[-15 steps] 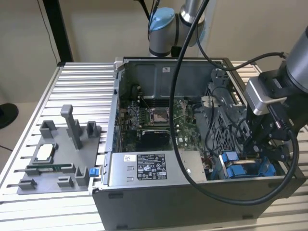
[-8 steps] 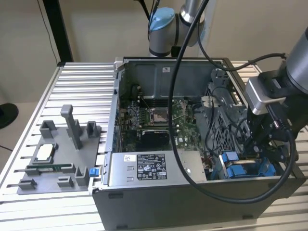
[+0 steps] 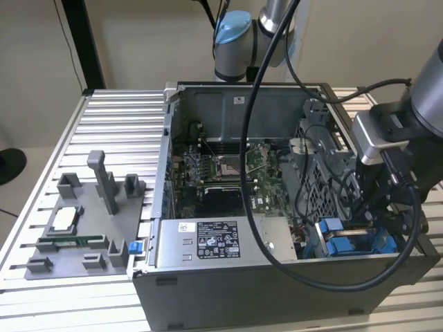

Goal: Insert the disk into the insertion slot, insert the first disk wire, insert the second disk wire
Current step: 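Insert the second disk wire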

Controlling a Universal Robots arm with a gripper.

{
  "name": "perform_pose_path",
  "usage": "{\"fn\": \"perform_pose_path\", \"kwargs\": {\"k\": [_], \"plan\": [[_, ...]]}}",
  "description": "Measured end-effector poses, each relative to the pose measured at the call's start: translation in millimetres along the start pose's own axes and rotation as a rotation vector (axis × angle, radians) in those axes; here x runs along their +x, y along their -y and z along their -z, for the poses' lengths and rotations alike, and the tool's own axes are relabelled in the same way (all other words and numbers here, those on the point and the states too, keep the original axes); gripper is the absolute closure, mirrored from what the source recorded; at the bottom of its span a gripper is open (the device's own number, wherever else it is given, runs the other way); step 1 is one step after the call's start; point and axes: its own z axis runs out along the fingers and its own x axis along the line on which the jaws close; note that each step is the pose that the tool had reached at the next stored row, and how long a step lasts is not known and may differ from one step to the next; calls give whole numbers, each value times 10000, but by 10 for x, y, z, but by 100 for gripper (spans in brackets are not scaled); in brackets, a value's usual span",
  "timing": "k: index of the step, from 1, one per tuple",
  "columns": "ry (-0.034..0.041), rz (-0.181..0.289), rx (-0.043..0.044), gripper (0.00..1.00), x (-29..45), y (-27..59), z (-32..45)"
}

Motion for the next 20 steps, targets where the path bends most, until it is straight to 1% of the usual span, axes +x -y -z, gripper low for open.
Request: {"fn": "perform_pose_path", "kwargs": {"k": [6,14,18,20], "plan": [[-91,-52,8,100,2,-3,-23],[-96,-245,41,100,-4,-10,-30],[-103,-373,63,100,-16,-11,-30],[-96,-424,72,100,-28,-11,-37]]}}
